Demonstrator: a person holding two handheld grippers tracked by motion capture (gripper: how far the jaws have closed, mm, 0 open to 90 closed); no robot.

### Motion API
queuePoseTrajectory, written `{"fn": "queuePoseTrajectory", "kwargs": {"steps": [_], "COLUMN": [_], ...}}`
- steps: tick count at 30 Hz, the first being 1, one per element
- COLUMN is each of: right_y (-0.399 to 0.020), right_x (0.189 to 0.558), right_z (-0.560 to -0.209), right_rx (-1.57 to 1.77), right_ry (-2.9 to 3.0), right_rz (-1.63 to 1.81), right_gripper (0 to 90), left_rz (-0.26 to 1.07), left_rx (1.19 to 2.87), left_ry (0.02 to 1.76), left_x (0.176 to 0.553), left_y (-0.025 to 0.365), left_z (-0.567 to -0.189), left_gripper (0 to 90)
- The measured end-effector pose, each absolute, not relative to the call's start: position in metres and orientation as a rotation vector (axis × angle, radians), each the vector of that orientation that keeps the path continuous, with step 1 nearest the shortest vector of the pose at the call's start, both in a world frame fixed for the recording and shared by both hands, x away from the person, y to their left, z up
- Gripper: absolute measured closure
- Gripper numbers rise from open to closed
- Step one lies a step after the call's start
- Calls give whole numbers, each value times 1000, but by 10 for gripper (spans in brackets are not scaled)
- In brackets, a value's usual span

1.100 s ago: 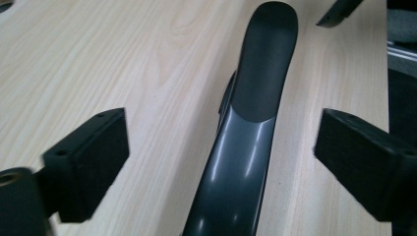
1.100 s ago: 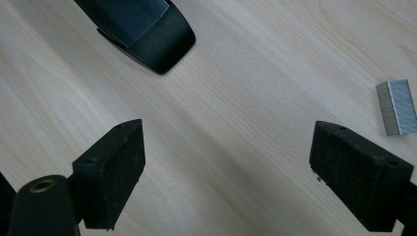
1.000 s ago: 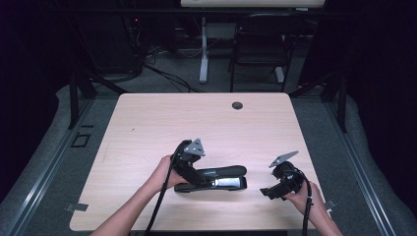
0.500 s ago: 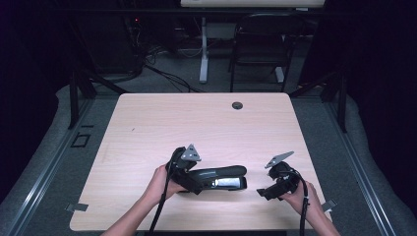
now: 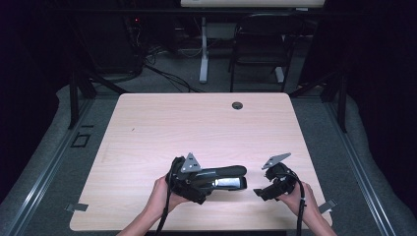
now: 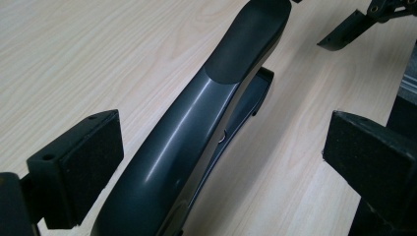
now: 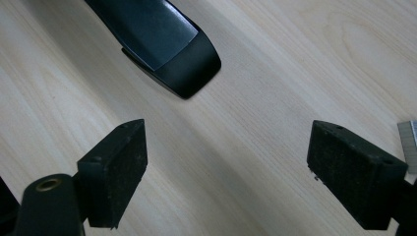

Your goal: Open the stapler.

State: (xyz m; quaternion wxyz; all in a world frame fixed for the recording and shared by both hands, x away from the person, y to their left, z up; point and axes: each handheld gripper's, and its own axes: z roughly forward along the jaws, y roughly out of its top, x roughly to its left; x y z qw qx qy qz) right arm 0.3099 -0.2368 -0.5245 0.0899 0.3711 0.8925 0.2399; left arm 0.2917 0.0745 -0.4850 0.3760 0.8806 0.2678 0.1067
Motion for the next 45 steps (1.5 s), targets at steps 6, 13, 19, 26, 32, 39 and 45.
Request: {"fn": "queuePoseTrajectory", "kwargs": {"steps": [6, 13, 19, 26, 32, 39, 45], "right_y": [-231, -227, -223, -213, -209, -205, -198], "right_x": [308, 304, 303, 301, 298, 299, 295], "right_z": [-524, -519, -521, -524, -524, -536, -539], "right_rx": [1092, 1048, 1047, 1010, 999, 1000, 944], "right_ry": [2630, 2606, 2602, 2573, 2529, 2548, 2486], "right_rz": [778, 805, 848, 843, 891, 869, 888], "right_gripper": [146, 226, 260, 321, 449, 599, 727], "left_rz": [271, 278, 257, 261, 280, 289, 338], "left_rx": [2236, 2225, 2246, 2247, 2211, 2162, 2132], "left_ry": [707, 679, 666, 633, 654, 691, 808], "left_x": [284, 275, 270, 264, 262, 260, 263], "left_y": [70, 62, 52, 40, 34, 23, 16], "left_z": [-487, -487, -498, -511, -520, -535, -549], "left_gripper": [1, 11, 33, 141, 222, 388, 604]}}
